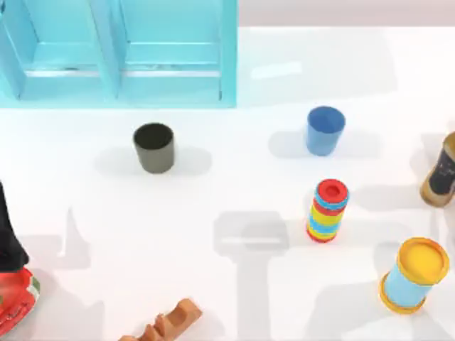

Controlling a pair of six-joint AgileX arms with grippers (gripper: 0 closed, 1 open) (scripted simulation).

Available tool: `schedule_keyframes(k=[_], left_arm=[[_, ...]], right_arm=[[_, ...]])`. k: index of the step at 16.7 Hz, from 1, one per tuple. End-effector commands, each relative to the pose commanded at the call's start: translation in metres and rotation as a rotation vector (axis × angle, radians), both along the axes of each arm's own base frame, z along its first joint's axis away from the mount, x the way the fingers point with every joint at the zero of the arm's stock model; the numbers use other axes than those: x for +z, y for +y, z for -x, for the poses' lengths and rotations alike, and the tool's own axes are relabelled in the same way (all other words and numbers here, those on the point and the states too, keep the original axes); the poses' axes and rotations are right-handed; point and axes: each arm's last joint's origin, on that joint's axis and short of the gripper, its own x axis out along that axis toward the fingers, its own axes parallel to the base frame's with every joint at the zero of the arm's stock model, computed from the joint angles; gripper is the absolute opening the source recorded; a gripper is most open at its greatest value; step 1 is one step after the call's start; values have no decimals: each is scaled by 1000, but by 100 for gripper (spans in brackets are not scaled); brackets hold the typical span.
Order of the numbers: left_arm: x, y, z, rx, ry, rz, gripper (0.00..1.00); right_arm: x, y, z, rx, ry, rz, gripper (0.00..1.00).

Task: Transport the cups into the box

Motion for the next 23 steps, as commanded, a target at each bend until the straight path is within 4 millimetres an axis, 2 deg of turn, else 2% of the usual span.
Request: schedule_keyframes(k=[3,6,9,12,15,17,20,23], left_arm=[[0,0,0,0,0,0,100],[0,0,0,0,0,0,100],[0,0,0,0,0,0,100],[0,0,0,0,0,0,100],[0,0,0,0,0,0,100],[0,0,0,0,0,0,100],[0,0,0,0,0,0,100],[0,0,0,0,0,0,100]], right_arm=[[2,0,0,1,2,-1,100],[23,2,0,12,32,-14,100],[63,5,-7,28,108,-31,100],[113,12,-32,45,241,-45,100],[153,25,-83,58,442,-48,100],[163,39,-128,62,610,-41,100],[150,69,-201,56,887,-16,100],[114,107,-263,35,1134,18,100]])
